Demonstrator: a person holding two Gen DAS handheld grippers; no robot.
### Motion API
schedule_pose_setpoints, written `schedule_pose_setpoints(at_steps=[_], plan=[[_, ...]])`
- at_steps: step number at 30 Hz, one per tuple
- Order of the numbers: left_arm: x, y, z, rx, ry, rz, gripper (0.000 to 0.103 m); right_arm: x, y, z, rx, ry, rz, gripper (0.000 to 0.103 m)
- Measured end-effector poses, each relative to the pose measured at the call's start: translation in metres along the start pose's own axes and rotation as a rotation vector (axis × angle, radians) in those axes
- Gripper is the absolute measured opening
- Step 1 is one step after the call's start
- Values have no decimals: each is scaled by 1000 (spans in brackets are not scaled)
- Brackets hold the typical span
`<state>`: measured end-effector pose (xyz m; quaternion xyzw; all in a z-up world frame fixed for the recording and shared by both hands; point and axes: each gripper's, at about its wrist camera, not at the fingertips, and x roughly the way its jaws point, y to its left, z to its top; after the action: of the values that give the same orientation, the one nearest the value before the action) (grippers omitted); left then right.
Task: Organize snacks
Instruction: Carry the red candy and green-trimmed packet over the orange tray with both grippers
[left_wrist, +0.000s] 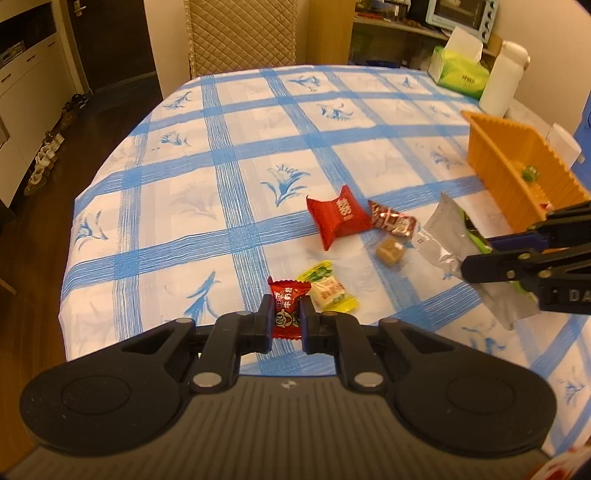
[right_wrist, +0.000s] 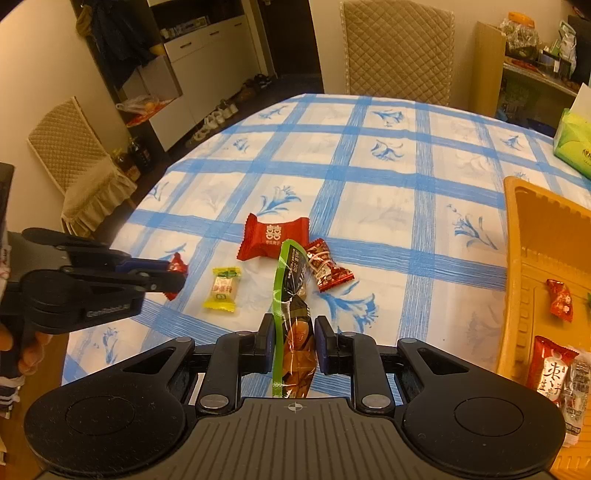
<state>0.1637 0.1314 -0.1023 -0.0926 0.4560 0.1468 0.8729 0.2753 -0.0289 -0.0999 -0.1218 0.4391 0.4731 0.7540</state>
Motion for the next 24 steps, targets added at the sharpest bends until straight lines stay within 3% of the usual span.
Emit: schedule_pose_setpoints(at_steps=[12,24], plan=[[-41,-34,4,-62,-29,-42,12,-50,-11,-14,22,-57,-12,23],[-42,-112,34,-34,-33,-95,12,-112,-72,-38,115,-113,-118,23]])
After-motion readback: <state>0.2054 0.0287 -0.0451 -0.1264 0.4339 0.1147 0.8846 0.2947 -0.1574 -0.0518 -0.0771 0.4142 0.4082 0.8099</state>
